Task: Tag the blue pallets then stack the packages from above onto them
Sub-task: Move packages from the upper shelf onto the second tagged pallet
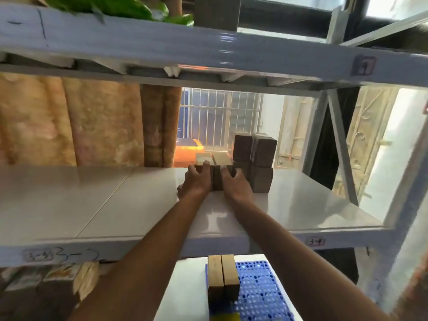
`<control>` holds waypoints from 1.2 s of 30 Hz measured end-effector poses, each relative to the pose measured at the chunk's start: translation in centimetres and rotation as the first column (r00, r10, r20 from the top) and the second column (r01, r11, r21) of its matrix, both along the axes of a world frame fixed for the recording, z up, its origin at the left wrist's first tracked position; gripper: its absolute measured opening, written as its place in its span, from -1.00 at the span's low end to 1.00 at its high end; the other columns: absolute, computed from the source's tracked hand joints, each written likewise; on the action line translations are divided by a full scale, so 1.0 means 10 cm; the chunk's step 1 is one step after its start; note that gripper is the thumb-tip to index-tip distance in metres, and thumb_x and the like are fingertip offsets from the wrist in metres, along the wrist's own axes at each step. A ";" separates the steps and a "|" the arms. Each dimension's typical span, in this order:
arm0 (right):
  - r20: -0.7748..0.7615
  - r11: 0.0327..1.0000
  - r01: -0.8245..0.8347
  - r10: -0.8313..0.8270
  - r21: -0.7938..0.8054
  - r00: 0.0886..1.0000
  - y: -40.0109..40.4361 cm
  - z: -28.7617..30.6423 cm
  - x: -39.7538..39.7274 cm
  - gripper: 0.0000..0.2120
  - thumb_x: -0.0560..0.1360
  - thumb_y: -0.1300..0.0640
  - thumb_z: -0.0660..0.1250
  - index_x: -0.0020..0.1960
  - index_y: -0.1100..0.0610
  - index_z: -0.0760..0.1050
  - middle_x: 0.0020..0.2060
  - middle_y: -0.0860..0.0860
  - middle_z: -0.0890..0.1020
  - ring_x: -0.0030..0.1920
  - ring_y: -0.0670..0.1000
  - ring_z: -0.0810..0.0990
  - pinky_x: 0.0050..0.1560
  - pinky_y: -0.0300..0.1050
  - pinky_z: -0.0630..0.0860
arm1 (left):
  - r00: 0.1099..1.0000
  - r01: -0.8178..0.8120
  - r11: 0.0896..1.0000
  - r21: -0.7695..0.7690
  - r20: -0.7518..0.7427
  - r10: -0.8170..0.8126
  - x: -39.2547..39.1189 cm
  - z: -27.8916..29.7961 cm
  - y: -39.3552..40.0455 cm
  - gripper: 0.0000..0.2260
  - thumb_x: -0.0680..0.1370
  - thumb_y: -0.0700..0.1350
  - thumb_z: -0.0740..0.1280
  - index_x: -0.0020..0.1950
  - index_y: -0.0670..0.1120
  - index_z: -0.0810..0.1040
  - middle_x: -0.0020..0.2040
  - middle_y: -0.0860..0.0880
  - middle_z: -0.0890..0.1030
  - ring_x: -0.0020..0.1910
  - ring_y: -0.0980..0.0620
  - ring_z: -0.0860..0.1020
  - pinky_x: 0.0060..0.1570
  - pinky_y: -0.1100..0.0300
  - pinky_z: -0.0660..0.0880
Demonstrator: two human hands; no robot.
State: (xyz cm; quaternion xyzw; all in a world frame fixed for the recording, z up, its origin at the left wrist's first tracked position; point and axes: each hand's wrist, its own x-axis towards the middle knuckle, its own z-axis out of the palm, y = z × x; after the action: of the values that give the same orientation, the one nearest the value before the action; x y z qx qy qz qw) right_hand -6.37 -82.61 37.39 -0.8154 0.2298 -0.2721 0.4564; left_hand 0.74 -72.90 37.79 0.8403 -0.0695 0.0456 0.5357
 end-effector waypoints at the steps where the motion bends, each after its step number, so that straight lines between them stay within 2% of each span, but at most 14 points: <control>1: 0.012 1.000 -0.005 0.005 0.016 1.000 -0.01 0.01 0.00 -0.21 0.44 -0.53 -0.01 0.44 -0.06 0.41 0.26 0.05 0.64 0.23 0.18 0.62 0.36 0.27 0.45 | 1.000 -0.005 1.000 -0.027 -0.006 0.005 -0.01 0.02 0.01 -0.32 0.50 0.39 -0.05 0.46 0.02 0.36 0.35 -0.10 0.57 0.32 -0.21 0.51 0.38 -0.15 0.28; 3: 0.031 0.999 -0.027 0.026 0.040 0.999 0.00 0.02 -0.04 -0.14 0.41 -0.56 -0.02 0.46 -0.03 0.44 0.26 0.06 0.65 0.23 0.18 0.62 0.35 0.25 0.47 | 1.000 -0.007 0.994 -0.108 -0.013 0.006 -0.04 0.03 0.06 -0.31 0.45 0.37 0.00 0.43 0.00 0.39 0.29 -0.11 0.59 0.22 -0.19 0.54 0.30 -0.08 0.37; 6: 0.085 0.997 -0.040 0.034 0.067 0.996 0.03 0.05 -0.14 -0.16 0.43 -0.56 0.05 0.40 0.02 0.51 0.16 0.06 0.68 0.15 0.14 0.65 0.28 0.21 0.54 | 1.000 0.016 0.987 -0.158 0.008 -0.015 -0.16 0.04 0.14 -0.40 0.55 0.31 0.12 0.46 -0.02 0.39 0.33 -0.12 0.58 0.20 -0.16 0.55 0.20 0.02 0.41; 9: 0.126 0.991 -0.067 0.052 0.119 0.991 0.11 0.06 -0.34 -0.31 0.45 -0.50 0.22 0.29 0.01 0.52 0.03 0.04 0.65 0.04 0.09 0.64 0.19 0.14 0.59 | 0.998 0.038 0.978 -0.206 -0.035 -0.046 -0.34 0.11 0.31 -0.43 0.60 0.25 0.19 0.51 -0.05 0.38 0.41 -0.12 0.53 0.34 -0.19 0.51 0.35 -0.02 0.43; 12: 0.160 0.973 -0.144 0.115 0.182 0.980 0.20 0.05 -0.59 -0.50 0.42 -0.37 0.38 0.13 -0.01 0.49 0.01 0.07 0.65 0.01 0.08 0.65 0.10 0.18 0.65 | 0.999 -0.020 0.957 -0.289 -0.051 0.006 -0.65 0.16 0.48 -0.46 0.56 0.21 0.27 0.43 -0.08 0.44 0.34 -0.14 0.58 0.28 -0.20 0.55 0.34 -0.06 0.46; 14: 0.195 0.936 -0.239 0.192 0.258 0.962 0.28 0.06 -0.82 -0.50 0.43 -0.23 0.44 0.21 0.05 0.47 0.07 0.15 0.63 0.07 0.15 0.64 0.09 0.30 0.66 | 0.996 -0.076 0.949 -0.305 0.010 0.084 -0.98 0.14 0.56 -0.53 0.53 0.20 0.32 0.31 -0.07 0.49 0.24 -0.12 0.62 0.19 -0.19 0.58 0.25 -0.03 0.49; 16: 0.219 0.912 -0.295 0.237 0.285 0.946 0.38 0.06 -1.06 -0.41 0.41 -0.22 0.47 0.30 0.05 0.40 0.12 0.16 0.61 0.09 0.17 0.64 0.09 0.32 0.66 | 0.988 -0.102 0.938 -0.330 0.073 0.134 -1.33 0.11 0.60 -0.60 0.50 0.19 0.34 0.20 -0.03 0.46 0.14 -0.09 0.63 0.08 -0.15 0.59 0.11 0.03 0.48; 20: 0.264 0.964 -0.235 0.197 0.122 0.944 0.53 -0.04 -1.73 -0.33 0.35 -0.39 0.50 0.25 -0.12 0.30 0.02 -0.12 0.56 0.05 0.00 0.63 0.14 0.10 0.64 | 0.974 -0.009 0.916 -0.402 0.204 0.099 -2.05 -0.04 0.68 -0.57 0.46 0.20 0.44 0.20 0.05 0.40 0.09 0.02 0.57 0.05 -0.03 0.60 0.04 0.03 0.58; 22: 0.333 0.971 -0.214 0.169 0.103 0.928 0.56 -0.16 -2.06 -0.34 0.35 -0.33 0.54 0.27 -0.12 0.32 0.02 -0.16 0.58 0.04 -0.05 0.64 0.13 0.05 0.65 | 0.962 0.077 0.886 -0.457 0.269 0.055 -2.40 -0.20 0.73 -0.51 0.42 0.23 0.44 0.24 0.07 0.39 0.10 0.05 0.57 0.05 0.03 0.61 0.06 0.03 0.65; 24: 0.359 0.969 -0.223 0.171 0.109 0.918 0.57 -0.32 -2.39 -0.35 0.34 -0.28 0.56 0.28 -0.11 0.35 0.04 -0.14 0.64 0.03 -0.08 0.68 0.12 0.01 0.67 | 0.934 0.123 0.866 -0.485 0.351 0.064 -2.76 -0.43 0.76 -0.46 0.38 0.27 0.46 0.26 0.09 0.40 0.14 0.06 0.60 0.07 0.10 0.63 0.03 0.11 0.66; 26: 0.379 0.973 -0.210 0.160 0.095 0.912 0.58 -0.56 -2.69 -0.39 0.34 -0.25 0.57 0.25 -0.13 0.38 0.02 -0.14 0.69 -0.01 -0.15 0.71 0.07 -0.06 0.67 | 0.914 0.140 0.851 -0.506 0.396 0.085 -3.05 -0.73 0.77 -0.51 0.40 0.21 0.50 0.25 0.18 0.41 0.16 0.14 0.59 0.09 0.20 0.62 0.02 0.18 0.63; 28: 0.383 0.984 -0.151 0.102 0.099 0.918 0.58 -0.85 -2.98 -0.45 0.34 -0.23 0.56 0.21 -0.13 0.42 -0.01 -0.14 0.72 -0.05 -0.21 0.71 0.01 -0.10 0.65 | 0.928 0.142 0.856 -0.497 0.367 0.060 -3.31 -1.06 0.77 -0.57 0.43 0.17 0.49 0.23 0.27 0.41 0.17 0.24 0.58 0.10 0.26 0.62 0.02 0.19 0.62; 31: 0.336 0.979 -0.119 0.057 0.168 0.940 0.58 -1.36 -3.32 -0.45 0.36 -0.23 0.54 0.24 -0.10 0.43 0.02 -0.13 0.71 -0.01 -0.15 0.72 0.06 -0.02 0.66 | 0.971 0.122 0.878 -0.463 0.238 -0.009 -3.62 -1.53 0.73 -0.62 0.49 0.18 0.42 0.25 0.30 0.39 0.19 0.27 0.59 0.09 0.22 0.63 0.02 0.14 0.60; 36: 0.170 0.968 -0.072 0.031 0.242 0.985 0.39 -2.16 -3.56 -0.51 0.40 -0.19 0.52 0.22 -0.15 0.38 0.04 -0.18 0.67 -0.01 -0.16 0.70 0.15 0.05 0.67 | 0.997 0.082 0.922 -0.378 0.038 -0.073 -3.89 -2.18 0.55 -0.65 0.53 0.14 0.40 0.25 0.19 0.39 0.15 0.17 0.60 0.03 0.11 0.63 -0.13 0.28 0.49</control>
State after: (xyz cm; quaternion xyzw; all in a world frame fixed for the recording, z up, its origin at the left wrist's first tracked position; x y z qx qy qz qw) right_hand -41.96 -78.76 15.77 -0.7327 0.2019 -0.2957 0.5787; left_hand -38.15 -67.39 16.03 0.7168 -0.0986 0.0465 0.6887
